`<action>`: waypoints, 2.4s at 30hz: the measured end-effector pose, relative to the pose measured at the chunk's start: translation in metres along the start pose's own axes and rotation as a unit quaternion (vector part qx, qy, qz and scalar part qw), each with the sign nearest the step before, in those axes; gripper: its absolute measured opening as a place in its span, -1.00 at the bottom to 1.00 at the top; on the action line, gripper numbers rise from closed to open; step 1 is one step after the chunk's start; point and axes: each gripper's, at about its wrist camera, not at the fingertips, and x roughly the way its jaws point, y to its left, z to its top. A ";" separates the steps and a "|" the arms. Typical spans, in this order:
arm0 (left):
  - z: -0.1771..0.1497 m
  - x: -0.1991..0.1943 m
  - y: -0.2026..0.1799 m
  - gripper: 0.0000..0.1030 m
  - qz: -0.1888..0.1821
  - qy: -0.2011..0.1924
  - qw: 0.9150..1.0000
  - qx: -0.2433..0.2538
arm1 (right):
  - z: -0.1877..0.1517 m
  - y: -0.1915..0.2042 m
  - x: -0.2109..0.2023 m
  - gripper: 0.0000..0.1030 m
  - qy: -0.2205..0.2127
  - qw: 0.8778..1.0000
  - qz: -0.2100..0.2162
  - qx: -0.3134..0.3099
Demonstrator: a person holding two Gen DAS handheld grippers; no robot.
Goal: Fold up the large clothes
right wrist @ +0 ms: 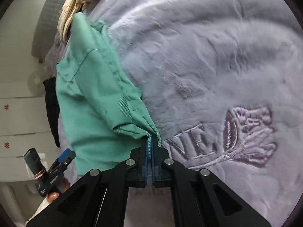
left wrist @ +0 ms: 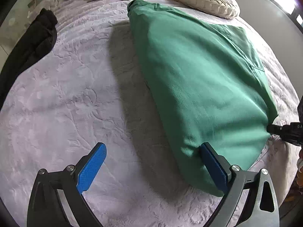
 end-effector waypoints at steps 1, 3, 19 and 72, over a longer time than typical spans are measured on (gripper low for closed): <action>-0.001 -0.002 0.000 0.93 0.003 0.000 1.000 0.003 | -0.002 -0.001 -0.002 -0.96 -0.004 1.000 0.003 0.005; -0.002 -0.005 0.003 0.93 0.008 0.006 1.000 0.002 | -0.003 0.000 -0.010 -0.96 -0.002 1.000 0.004 0.006; -0.006 -0.002 -0.010 0.93 0.008 0.028 0.999 -0.030 | 0.003 0.088 -0.047 -0.80 -0.035 0.989 -0.041 -0.140; 0.052 0.008 0.007 0.98 -0.032 0.027 0.987 -0.155 | 0.108 0.065 -0.034 0.47 0.056 0.989 0.025 -0.136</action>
